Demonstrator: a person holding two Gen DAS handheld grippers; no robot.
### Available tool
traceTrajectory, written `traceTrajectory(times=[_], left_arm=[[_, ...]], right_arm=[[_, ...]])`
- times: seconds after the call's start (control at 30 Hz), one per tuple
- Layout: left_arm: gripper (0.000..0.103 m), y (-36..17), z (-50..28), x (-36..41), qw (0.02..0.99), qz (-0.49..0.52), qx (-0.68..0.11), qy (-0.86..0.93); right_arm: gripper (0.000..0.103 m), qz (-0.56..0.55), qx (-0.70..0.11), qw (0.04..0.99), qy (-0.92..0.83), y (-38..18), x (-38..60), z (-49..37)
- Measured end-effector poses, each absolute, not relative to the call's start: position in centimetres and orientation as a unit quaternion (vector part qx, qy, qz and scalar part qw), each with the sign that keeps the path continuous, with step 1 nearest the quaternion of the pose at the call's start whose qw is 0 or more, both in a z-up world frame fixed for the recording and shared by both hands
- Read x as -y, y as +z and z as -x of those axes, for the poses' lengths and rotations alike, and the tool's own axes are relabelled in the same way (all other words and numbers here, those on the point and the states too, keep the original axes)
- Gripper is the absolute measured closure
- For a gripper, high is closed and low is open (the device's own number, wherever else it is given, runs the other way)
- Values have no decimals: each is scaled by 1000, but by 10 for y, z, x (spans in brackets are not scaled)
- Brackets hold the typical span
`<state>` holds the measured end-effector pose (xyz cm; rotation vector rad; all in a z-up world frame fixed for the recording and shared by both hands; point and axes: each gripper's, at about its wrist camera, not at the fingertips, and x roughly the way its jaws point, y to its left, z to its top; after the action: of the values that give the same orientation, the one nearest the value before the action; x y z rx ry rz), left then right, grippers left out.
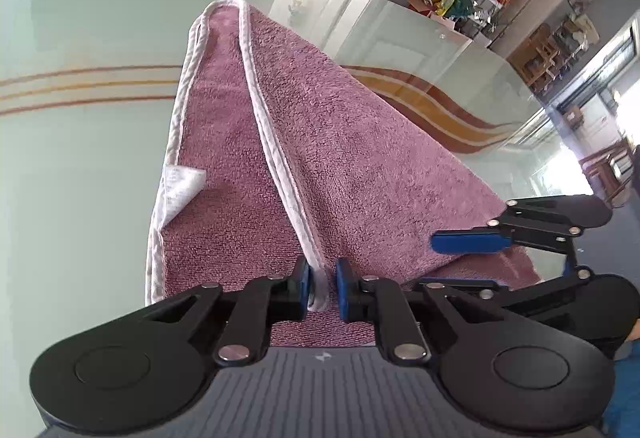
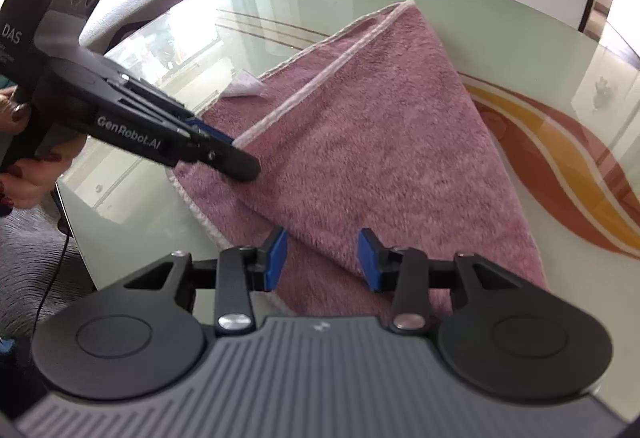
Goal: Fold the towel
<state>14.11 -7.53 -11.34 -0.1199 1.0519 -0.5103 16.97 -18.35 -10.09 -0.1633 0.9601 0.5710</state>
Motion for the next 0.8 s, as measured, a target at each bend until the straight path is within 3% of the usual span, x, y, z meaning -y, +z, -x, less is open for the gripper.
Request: traceTrajectory(times=[0.43, 0.8], left_arm=[[97, -89, -141, 71, 836, 14, -488, -250], [97, -63, -132, 39, 840, -17, -490, -231]], right_arm=[[59, -22, -476, 865, 154, -110, 266, -115], [57, -1, -477, 867, 145, -107, 273, -107]])
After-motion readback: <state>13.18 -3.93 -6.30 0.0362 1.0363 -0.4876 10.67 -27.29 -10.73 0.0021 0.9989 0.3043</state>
